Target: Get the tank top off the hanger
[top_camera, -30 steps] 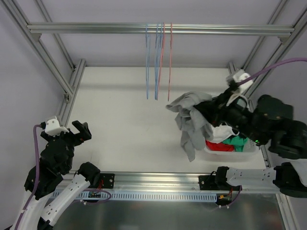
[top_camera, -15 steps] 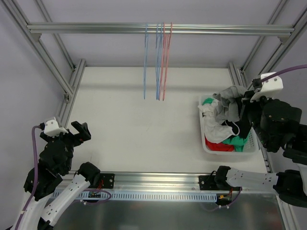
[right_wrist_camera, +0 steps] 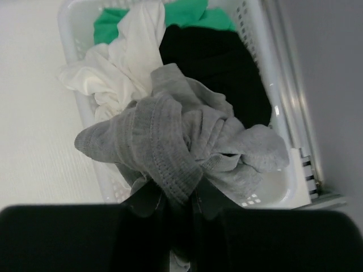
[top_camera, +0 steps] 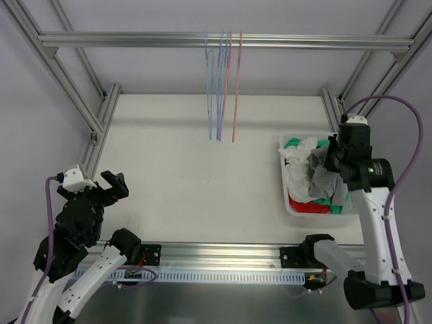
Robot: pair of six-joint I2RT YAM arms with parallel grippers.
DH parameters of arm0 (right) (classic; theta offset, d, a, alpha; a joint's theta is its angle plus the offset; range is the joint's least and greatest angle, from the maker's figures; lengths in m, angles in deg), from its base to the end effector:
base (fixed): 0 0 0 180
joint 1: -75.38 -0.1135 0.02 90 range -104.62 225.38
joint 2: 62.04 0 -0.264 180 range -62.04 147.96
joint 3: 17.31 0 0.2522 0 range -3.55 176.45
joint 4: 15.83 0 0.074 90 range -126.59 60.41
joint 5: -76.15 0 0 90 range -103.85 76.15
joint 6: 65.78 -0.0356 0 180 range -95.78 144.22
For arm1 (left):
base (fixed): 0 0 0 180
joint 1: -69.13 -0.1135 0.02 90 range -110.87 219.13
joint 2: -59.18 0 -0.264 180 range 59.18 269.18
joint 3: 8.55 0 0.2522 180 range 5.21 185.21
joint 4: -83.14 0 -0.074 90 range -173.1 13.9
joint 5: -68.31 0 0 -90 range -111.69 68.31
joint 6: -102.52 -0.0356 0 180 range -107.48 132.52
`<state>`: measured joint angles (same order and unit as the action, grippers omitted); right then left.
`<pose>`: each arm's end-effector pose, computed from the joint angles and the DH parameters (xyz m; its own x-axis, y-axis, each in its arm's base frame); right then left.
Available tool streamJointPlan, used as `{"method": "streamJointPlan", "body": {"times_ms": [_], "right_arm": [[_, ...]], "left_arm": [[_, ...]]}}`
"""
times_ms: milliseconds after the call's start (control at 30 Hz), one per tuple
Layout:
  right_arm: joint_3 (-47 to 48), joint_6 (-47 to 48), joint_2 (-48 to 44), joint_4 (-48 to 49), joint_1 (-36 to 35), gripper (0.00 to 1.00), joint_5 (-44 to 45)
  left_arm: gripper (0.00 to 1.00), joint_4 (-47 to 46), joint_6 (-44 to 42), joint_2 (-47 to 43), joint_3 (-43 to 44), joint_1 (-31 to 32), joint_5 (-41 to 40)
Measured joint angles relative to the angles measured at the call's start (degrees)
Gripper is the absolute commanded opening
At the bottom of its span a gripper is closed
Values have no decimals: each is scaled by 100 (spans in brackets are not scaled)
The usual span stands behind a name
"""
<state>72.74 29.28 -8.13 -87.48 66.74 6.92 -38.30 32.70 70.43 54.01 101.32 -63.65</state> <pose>0.1556 0.0109 0.4133 -0.5848 -0.1723 -0.7927 0.0937 0.9563 -0.2770 0.0282 0.0103 0.3492 -0.0433 -0.2759 -0.9602 -0.1919 0.9455 -0.2630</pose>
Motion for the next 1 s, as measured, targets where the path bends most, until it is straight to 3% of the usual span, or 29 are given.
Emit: {"method": "streamJointPlan", "body": {"times_ms": [133, 367, 433, 567, 633, 700, 900, 933, 1000], "right_arm": [[-852, -61, 702, 732, 623, 0, -868], [-2085, -319, 2017, 1880, 813, 4, -1436], [-2277, -442, 2096, 2070, 861, 10, -1488], [-2341, -627, 2079, 2238, 951, 42, -1593], [-2365, -697, 2079, 2299, 977, 48, -1698], [-2365, -750, 2074, 2326, 999, 61, -1805], [-2074, -761, 1982, 2065, 1032, 67, -1976], [-1928, -752, 1974, 1943, 1036, 78, -1974], [-1637, -702, 1917, 1742, 1043, 81, -1969]], "left_arm": [[99, -4, -2, 11, 0, 0, 55], [99, -70, -7, 114, 0, 0, 173], [99, -87, -9, 136, 0, 0, 249], [99, -90, -9, 142, 0, 0, 299], [99, -90, -11, 142, 0, 0, 304], [99, -92, -13, 142, 0, 0, 317], [99, -98, -20, 142, 0, 0, 398], [99, -98, -20, 142, 0, 0, 400], [99, -98, -20, 142, 0, 0, 398]]}}
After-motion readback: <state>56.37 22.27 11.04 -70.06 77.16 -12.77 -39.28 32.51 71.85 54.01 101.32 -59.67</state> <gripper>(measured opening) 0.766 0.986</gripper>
